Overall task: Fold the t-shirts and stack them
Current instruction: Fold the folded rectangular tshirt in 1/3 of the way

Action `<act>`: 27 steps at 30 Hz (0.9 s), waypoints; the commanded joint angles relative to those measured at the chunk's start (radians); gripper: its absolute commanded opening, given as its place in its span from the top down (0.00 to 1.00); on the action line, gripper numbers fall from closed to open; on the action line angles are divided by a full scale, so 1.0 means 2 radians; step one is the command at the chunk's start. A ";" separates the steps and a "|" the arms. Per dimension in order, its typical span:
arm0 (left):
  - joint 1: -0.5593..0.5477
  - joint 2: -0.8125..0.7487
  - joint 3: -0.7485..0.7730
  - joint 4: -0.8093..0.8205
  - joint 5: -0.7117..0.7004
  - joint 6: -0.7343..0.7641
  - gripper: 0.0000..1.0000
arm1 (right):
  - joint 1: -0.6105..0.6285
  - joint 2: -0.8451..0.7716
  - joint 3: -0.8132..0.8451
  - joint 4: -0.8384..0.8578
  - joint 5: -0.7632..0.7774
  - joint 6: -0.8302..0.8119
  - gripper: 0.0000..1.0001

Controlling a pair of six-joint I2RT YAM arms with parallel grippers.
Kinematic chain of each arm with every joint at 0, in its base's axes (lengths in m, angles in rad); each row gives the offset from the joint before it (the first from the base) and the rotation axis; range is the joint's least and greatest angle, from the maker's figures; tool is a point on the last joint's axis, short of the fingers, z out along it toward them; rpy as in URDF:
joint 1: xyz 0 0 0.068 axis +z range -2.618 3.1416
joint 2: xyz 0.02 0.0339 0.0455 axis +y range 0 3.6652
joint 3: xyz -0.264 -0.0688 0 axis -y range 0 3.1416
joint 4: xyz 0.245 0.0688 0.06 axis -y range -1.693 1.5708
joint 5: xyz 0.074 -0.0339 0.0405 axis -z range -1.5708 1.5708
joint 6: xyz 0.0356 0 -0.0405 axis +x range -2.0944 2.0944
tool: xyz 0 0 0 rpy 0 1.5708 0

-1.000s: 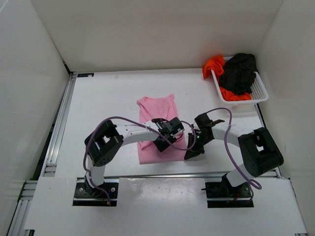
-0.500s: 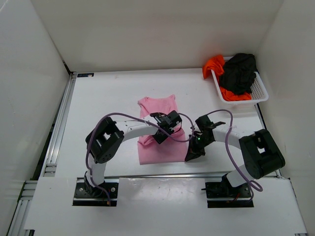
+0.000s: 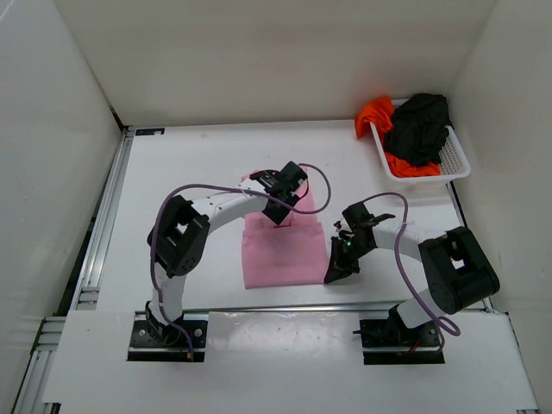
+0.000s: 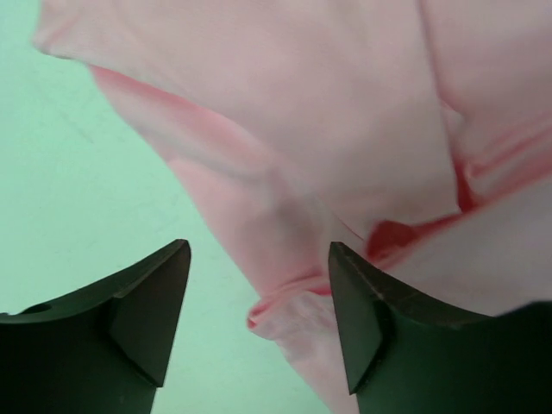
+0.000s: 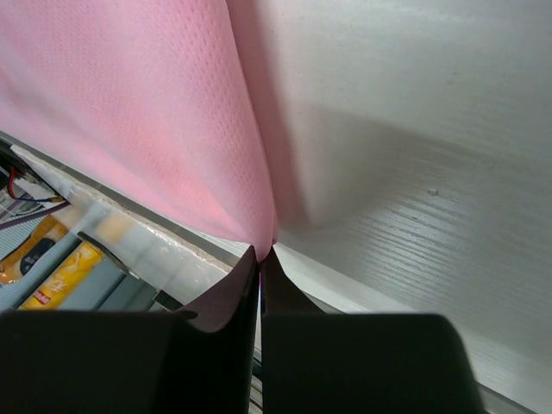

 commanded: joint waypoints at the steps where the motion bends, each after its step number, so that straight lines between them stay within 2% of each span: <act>1: 0.016 -0.003 0.036 0.005 -0.018 -0.001 0.23 | 0.002 0.001 -0.002 0.001 0.001 -0.003 1.00; 3: 0.021 -0.012 0.061 -0.021 -0.018 -0.001 0.19 | 0.002 0.001 0.003 0.001 0.001 -0.003 1.00; 5: 0.032 -0.024 0.085 -0.060 0.023 -0.001 0.15 | 0.002 0.001 0.003 0.001 0.001 -0.003 0.96; 6: 0.043 -0.042 0.100 -0.105 0.052 -0.001 0.15 | 0.002 0.001 0.003 0.001 0.001 -0.003 0.91; 7: 0.051 -0.055 0.100 -0.122 0.114 -0.001 0.13 | 0.002 0.001 0.003 0.001 0.001 -0.003 0.75; 8: 0.056 -0.071 0.083 -0.134 0.139 -0.001 0.13 | 0.002 0.001 0.003 0.001 0.006 -0.003 0.69; 10: 0.061 -0.129 -0.002 -0.142 0.172 -0.001 0.13 | 0.002 0.001 0.003 0.001 0.011 -0.003 0.59; 11: 0.061 -0.151 -0.041 -0.142 0.199 -0.001 0.13 | 0.002 -0.004 -0.002 0.001 0.011 -0.003 0.58; 12: 0.056 -0.202 -0.119 -0.132 0.212 -0.001 0.12 | 0.002 -0.004 -0.002 0.001 0.011 -0.003 0.56; 14: 0.056 -0.268 -0.185 -0.086 0.244 -0.001 0.12 | 0.002 -0.010 -0.002 0.001 0.016 -0.003 0.55; 15: 0.056 -0.335 -0.203 -0.075 0.244 -0.001 0.12 | 0.002 -0.014 -0.002 0.001 0.016 -0.003 0.55; 16: 0.065 -0.360 -0.195 -0.075 0.244 -0.001 0.12 | 0.002 -0.020 -0.002 -0.003 0.016 -0.003 0.54; 18: 0.086 -0.394 -0.156 -0.060 0.174 -0.001 0.05 | -0.002 -0.027 -0.002 -0.009 0.016 -0.008 0.50; 20: 0.134 -0.442 -0.129 -0.027 0.160 -0.001 0.00 | -0.002 -0.038 0.003 -0.009 0.033 -0.008 0.44; 23: 0.158 -0.496 -0.167 0.002 0.191 -0.001 0.00 | -0.002 -0.044 0.007 -0.009 0.045 -0.013 0.39; 27: 0.158 -0.516 -0.260 0.007 0.296 -0.001 0.00 | -0.002 -0.049 0.007 0.010 0.044 0.013 0.37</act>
